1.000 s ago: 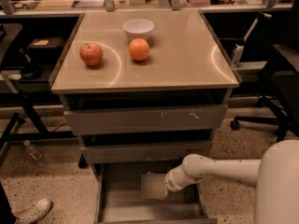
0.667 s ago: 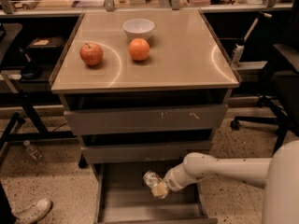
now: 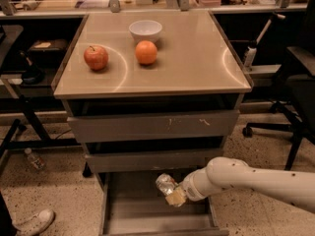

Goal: Pick 7up can from bottom drawer and place on counter

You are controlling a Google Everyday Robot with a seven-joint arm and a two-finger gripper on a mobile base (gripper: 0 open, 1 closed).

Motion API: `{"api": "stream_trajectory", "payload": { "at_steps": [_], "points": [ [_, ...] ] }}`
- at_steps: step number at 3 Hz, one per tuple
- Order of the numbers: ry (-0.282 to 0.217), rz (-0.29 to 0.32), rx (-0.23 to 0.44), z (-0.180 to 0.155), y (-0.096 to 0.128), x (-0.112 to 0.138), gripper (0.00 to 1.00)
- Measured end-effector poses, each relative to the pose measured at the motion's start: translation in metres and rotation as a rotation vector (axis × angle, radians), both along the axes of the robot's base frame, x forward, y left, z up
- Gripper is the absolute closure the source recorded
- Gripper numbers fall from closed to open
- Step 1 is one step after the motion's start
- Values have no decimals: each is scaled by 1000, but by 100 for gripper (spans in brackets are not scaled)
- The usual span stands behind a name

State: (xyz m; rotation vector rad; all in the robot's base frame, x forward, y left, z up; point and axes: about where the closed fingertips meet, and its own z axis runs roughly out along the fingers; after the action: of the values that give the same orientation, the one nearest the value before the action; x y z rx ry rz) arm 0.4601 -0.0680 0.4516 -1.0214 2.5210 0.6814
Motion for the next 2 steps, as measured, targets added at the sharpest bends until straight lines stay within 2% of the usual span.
{"api": "stream_trajectory", "payload": {
  "at_steps": [1, 2],
  "points": [
    [-81, -15, -16, 52, -8, -3, 100],
    [-82, -13, -17, 59, -11, -1, 100]
  ]
}}
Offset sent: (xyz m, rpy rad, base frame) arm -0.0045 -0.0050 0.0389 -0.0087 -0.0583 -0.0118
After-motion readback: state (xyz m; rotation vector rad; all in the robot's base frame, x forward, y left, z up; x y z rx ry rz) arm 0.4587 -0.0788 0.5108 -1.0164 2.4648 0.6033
